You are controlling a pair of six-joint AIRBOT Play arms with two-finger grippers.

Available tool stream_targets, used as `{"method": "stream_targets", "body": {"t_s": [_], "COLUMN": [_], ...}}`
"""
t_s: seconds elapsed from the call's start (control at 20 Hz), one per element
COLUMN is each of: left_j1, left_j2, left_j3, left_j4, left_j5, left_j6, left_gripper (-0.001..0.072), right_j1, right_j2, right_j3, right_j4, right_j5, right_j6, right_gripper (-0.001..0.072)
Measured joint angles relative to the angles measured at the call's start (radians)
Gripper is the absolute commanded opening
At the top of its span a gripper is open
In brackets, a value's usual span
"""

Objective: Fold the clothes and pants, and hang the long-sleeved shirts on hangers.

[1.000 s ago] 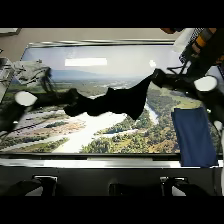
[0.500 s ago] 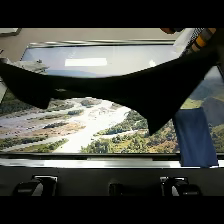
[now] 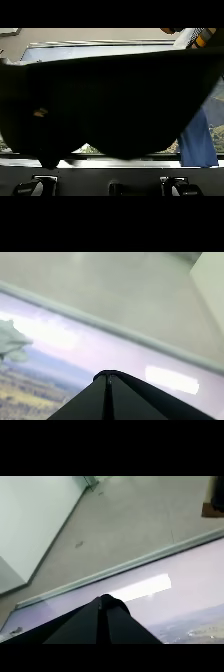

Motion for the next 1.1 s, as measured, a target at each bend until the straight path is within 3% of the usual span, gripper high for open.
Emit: {"method": "stream_targets", "body": {"t_s": [0.3, 0.55, 0.8, 0.85, 0.9, 0.95, 1.1], "left_j1": [-0.015, -0.093, -0.179, -0.191, -0.198, -0.2, -0.175], "left_j2": [-0.474, -0.801, -0.986, -1.003, -1.013, -1.016, -0.995], "left_j3": [0.0, 0.001, 0.002, 0.002, 0.003, 0.007, 0.04], "left_j4": [-0.074, -0.104, -0.113, -0.114, -0.114, -0.115, -0.116], "left_j5": [0.099, 0.315, 0.425, 0.426, 0.424, 0.407, 0.294], "left_j6": [0.135, 0.159, 0.164, 0.165, 0.163, 0.151, 0.115], "left_gripper": [0.0012, 0.0015, 0.0031, 0.0149, 0.0368, 0.051, 0.0538], "right_j1": [0.002, 0.003, 0.042, 0.053, 0.06, 0.064, 0.049], "right_j2": [-0.486, -0.854, -1.038, -1.054, -1.065, -1.071, -1.055], "right_j3": [0.0, 0.0, 0.0, 0.0, 0.0, 0.0, 0.0], "right_j4": [0.136, 0.33, 0.444, 0.454, 0.459, 0.464, 0.472], "right_j5": [-0.097, -0.277, -0.389, -0.399, -0.405, -0.408, -0.347], "right_j6": [-0.011, -0.03, -0.037, -0.037, -0.038, -0.04, -0.05], "right_gripper": [0.0037, 0.0038, 0.0043, 0.009, 0.0194, 0.0326, 0.0384]}}
